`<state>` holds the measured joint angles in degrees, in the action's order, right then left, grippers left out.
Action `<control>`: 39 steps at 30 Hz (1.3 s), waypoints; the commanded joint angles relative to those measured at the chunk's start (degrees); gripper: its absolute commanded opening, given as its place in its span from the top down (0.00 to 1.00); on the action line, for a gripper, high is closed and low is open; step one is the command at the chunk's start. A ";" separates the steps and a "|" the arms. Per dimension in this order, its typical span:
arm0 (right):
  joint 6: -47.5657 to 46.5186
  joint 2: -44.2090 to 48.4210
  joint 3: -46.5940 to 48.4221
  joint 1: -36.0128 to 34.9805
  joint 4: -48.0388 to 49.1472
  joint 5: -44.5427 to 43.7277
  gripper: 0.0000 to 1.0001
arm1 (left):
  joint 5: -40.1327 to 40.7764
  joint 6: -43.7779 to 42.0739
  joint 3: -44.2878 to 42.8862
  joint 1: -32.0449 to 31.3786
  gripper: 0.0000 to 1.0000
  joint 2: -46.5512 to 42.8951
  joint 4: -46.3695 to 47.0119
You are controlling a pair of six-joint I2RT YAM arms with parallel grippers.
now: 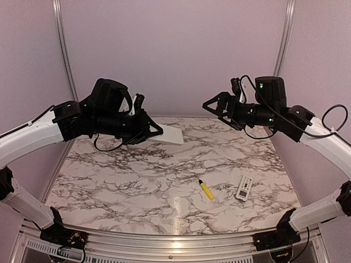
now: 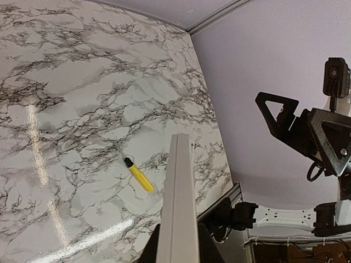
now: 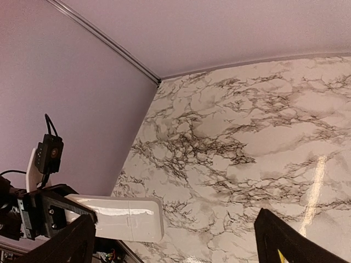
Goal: Unload the batteries from the remote control
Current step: Pass from the right arm to the left, then remove the battery cover from the remote control.
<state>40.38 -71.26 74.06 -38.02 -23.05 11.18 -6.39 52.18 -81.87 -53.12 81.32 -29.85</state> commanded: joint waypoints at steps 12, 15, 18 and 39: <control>-1.73 1.58 -2.49 0.32 -0.01 6.22 0.01 | -18.73 -4.24 7.63 8.70 1.00 -1.44 15.23; -1.03 0.16 -2.53 0.32 -0.44 9.23 0.01 | -26.73 -4.15 9.07 9.80 1.00 -0.90 22.49; -0.78 -1.96 -2.28 0.32 -0.14 14.76 0.01 | -31.26 -4.73 8.47 9.93 1.00 0.58 25.72; 3.66 -5.33 -3.73 0.14 6.02 23.57 0.32 | -35.62 -1.68 5.36 10.47 1.00 7.30 33.32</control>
<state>44.05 -75.48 69.80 -38.00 -15.92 34.57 -40.60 49.87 -74.15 -43.13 87.68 -1.26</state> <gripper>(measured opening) 0.709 0.163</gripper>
